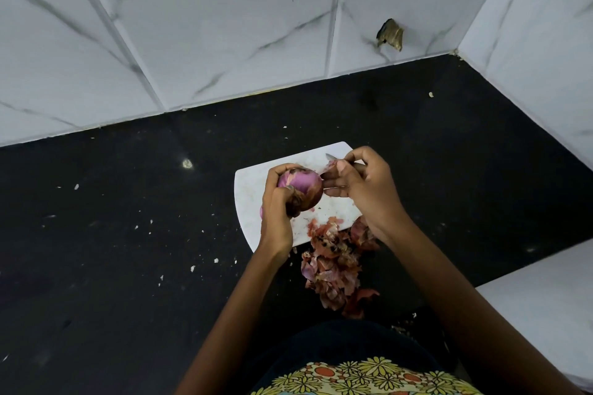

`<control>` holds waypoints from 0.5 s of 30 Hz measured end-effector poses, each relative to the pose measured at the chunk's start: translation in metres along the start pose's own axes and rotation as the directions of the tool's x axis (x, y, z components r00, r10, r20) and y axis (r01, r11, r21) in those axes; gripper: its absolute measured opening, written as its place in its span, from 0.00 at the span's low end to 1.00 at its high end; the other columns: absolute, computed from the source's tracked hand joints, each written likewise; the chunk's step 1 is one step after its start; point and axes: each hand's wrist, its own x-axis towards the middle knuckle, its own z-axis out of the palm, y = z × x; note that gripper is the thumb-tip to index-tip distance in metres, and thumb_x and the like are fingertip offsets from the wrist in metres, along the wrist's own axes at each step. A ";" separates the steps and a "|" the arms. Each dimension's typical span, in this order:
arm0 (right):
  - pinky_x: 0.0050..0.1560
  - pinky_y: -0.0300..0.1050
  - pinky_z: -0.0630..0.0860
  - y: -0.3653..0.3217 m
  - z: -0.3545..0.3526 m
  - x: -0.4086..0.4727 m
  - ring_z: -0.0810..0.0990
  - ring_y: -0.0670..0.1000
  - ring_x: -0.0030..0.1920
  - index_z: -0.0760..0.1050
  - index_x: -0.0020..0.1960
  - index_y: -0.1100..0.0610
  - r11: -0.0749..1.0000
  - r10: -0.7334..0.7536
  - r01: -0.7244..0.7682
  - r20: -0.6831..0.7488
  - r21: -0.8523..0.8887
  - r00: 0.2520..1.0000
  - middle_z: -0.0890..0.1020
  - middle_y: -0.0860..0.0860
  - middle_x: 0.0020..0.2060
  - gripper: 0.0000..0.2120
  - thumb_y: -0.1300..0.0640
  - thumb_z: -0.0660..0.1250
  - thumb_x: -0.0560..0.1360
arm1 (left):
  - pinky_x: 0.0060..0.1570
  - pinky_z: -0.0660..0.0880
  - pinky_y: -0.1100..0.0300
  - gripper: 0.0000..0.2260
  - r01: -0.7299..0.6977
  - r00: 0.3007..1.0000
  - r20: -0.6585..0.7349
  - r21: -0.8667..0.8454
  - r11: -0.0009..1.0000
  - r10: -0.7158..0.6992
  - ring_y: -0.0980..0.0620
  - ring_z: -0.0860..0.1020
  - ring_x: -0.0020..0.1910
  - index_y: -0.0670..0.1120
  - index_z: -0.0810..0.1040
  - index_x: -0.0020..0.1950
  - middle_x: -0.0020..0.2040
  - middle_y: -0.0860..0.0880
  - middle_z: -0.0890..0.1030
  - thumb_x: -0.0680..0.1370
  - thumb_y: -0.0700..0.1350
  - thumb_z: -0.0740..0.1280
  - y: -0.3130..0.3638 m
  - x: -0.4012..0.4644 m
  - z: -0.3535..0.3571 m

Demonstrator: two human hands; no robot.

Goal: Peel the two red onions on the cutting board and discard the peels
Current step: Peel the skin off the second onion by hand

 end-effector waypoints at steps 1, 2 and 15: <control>0.37 0.40 0.81 0.000 0.000 0.000 0.84 0.48 0.35 0.69 0.52 0.63 0.996 0.049 -0.049 -0.003 0.068 0.999 0.82 0.57 0.41 0.03 0.64 0.58 0.81 | 0.39 0.74 0.62 0.15 0.018 1.000 0.001 -0.024 1.000 -0.018 0.55 0.77 0.47 0.54 0.76 0.49 0.47 0.56 0.80 0.69 0.45 0.55 0.000 0.000 0.000; 0.37 0.41 0.82 0.000 0.000 -0.001 0.84 0.49 0.35 0.69 0.52 0.63 0.987 0.092 -0.091 -0.005 0.134 0.996 0.82 0.57 0.41 0.03 0.64 0.58 0.81 | 0.39 0.73 0.62 0.14 0.031 1.000 0.005 -0.052 0.998 -0.030 0.55 0.77 0.47 0.54 0.76 0.49 0.46 0.56 0.81 0.69 0.46 0.55 0.001 -0.001 0.000; 0.36 0.35 0.79 0.022 -0.012 0.000 0.82 0.45 0.35 0.77 0.48 0.58 0.906 -0.119 0.095 -0.034 -0.413 0.992 0.81 0.51 0.43 0.02 0.63 0.68 0.76 | 0.37 0.69 0.61 0.12 0.175 0.982 -0.052 -0.127 0.976 -0.183 0.54 0.73 0.45 0.54 0.74 0.48 0.47 0.52 0.76 0.82 0.45 0.52 0.005 -0.001 0.004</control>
